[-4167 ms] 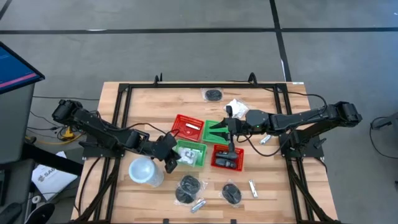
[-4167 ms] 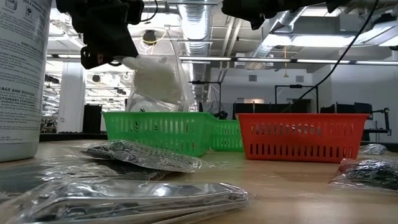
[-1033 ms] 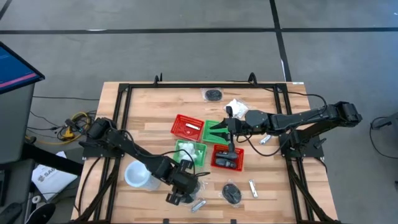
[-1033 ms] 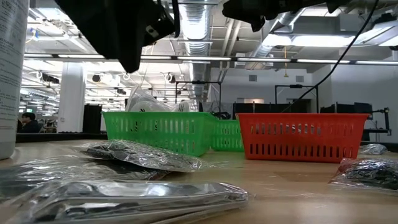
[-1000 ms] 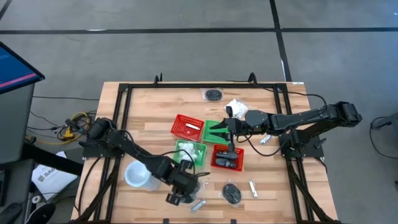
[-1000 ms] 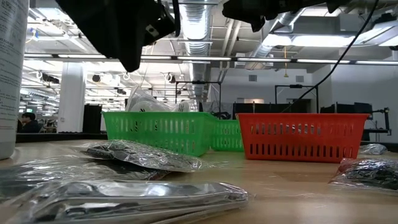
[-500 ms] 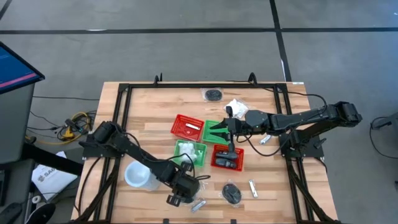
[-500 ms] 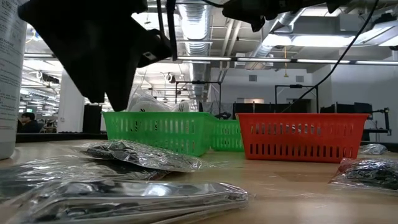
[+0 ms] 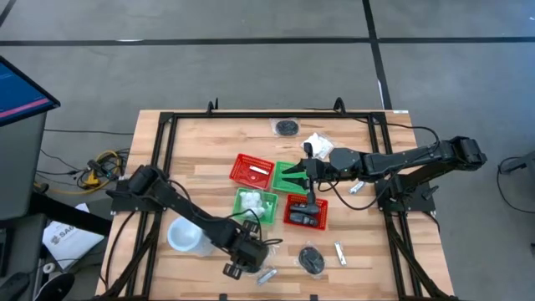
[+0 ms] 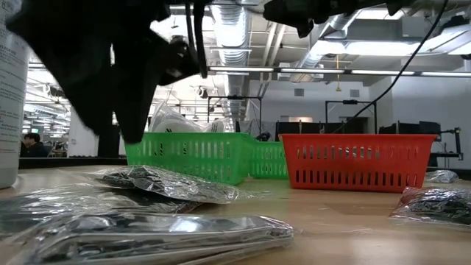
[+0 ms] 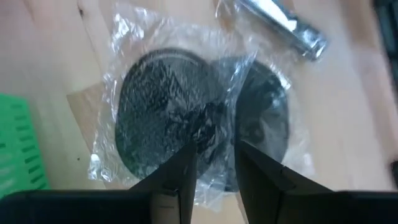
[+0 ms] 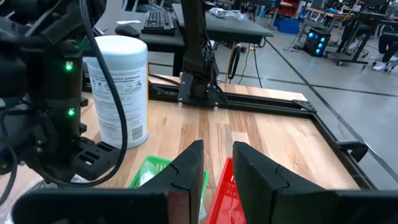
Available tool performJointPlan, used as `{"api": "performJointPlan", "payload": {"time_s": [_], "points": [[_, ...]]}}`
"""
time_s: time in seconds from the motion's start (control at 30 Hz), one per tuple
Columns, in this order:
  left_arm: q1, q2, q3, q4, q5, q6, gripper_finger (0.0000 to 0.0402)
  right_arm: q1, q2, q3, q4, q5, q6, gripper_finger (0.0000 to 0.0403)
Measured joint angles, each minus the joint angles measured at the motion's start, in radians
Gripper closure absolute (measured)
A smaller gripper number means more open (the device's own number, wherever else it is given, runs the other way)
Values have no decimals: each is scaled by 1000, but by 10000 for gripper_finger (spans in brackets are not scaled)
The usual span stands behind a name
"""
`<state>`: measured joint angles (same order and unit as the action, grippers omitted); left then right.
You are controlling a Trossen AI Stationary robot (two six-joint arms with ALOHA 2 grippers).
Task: Pick & Place Travel size toiletries
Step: Put the black hairbrush into the top right green bin
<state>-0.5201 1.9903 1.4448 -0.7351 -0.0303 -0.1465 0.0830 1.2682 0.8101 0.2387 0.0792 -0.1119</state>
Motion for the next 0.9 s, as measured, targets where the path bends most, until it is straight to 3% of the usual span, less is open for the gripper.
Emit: {"api": "performJointPlan", "payload": {"time_s": [0.33,0.67,0.9], "points": [[-1,17,-1,2,-4,19,299,0,0,0,-2,0,5,326],[-1,17,-1,6,-4,19,222,0,0,0,-2,0,8,326],[-1,21,-39,40,-5,19,206,0,0,0,-1,0,8,326]]}}
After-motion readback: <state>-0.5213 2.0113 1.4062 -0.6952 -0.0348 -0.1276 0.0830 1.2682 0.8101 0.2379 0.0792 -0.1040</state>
